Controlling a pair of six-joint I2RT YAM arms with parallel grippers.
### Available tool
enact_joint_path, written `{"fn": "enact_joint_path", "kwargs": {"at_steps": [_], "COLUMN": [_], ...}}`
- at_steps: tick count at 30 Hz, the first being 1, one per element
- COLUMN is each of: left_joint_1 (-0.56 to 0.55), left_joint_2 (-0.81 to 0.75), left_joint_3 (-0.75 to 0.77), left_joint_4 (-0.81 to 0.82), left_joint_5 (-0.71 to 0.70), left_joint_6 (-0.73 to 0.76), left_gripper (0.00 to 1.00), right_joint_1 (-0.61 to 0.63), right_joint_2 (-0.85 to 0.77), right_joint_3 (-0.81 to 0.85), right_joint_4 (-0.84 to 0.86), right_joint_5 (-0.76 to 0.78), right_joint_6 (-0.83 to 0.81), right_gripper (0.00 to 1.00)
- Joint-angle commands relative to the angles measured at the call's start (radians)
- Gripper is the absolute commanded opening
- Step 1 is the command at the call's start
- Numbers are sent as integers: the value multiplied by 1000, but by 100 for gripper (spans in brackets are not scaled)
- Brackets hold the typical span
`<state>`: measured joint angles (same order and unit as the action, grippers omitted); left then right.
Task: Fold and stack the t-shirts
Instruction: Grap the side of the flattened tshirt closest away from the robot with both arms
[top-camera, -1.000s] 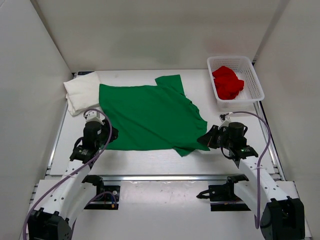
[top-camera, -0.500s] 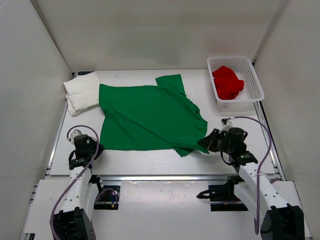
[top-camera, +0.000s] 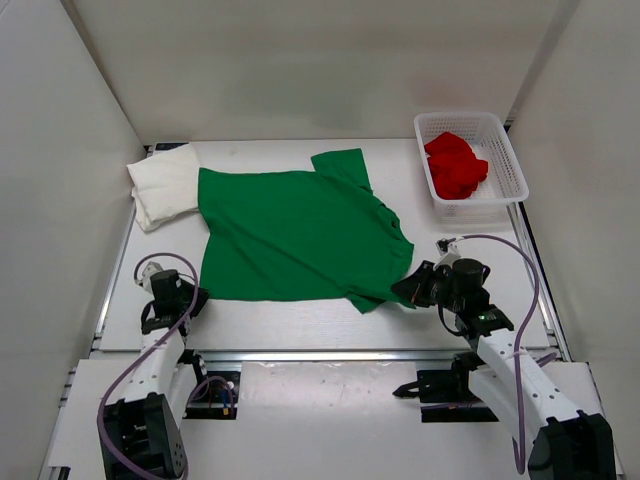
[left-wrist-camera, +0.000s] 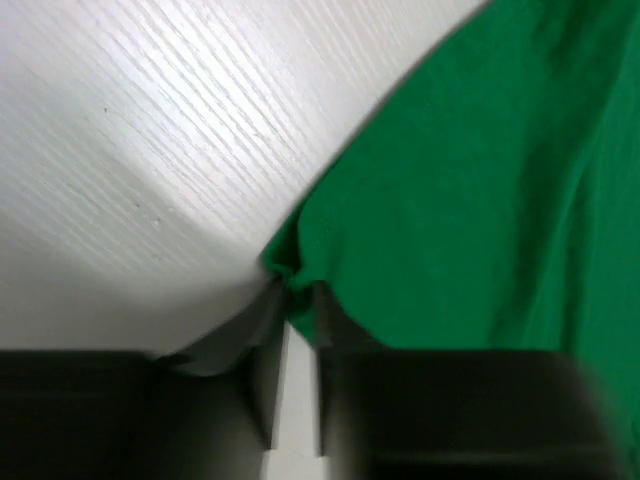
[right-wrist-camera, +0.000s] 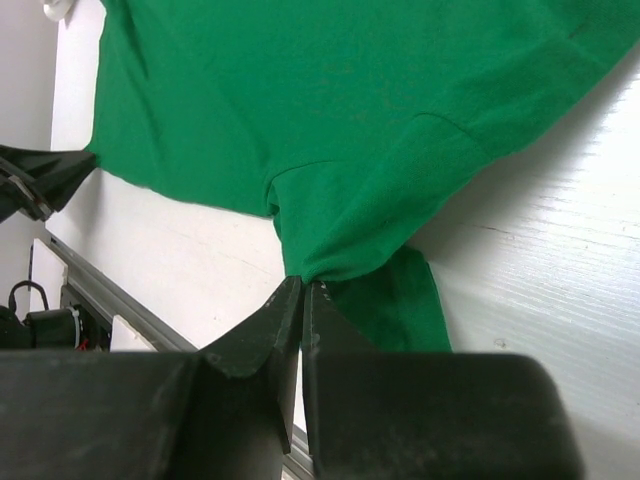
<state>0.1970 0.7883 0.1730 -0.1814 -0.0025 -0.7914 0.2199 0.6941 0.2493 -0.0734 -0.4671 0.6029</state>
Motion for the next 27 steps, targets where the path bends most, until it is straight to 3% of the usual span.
{"fn": "enact_joint_path", "kwargs": {"at_steps": [1,5,7,10,12,15,18,27], "left_joint_1": [11,51,32,1,10,50,18,-42], "left_joint_2": [14,-41,-61,-67,-72,-89,-87,-26], "left_joint_3": [-32,-6,54,137,163,148,140,189], "left_joint_4": [8,-4,-24,-61,-75,-60,-32,108], "left_joint_5": [-2,19,10,4,28,107,102,160], "left_joint_6": [-14,12,32,72,89,106,118,60], "left_gripper": [20,0,0,0,0,0,0,0], "right_joint_1": [4,-8,-10,-25,-24,-2,19,361], "right_joint_2": [-18,-12,-7,-16,-48,-126,-194,-88], "right_joint_3": [4,2,-2,19,28,41,45,87], "right_joint_4": [44,32,24,-31,-113,-248,-360,-509], "right_joint_5": [12,16,22,48,67,151,223,488], "right_joint_6": [5,23,25,23,28,38,60,210], "right_gripper": [1,5,14,37,41,46,47,46]}}
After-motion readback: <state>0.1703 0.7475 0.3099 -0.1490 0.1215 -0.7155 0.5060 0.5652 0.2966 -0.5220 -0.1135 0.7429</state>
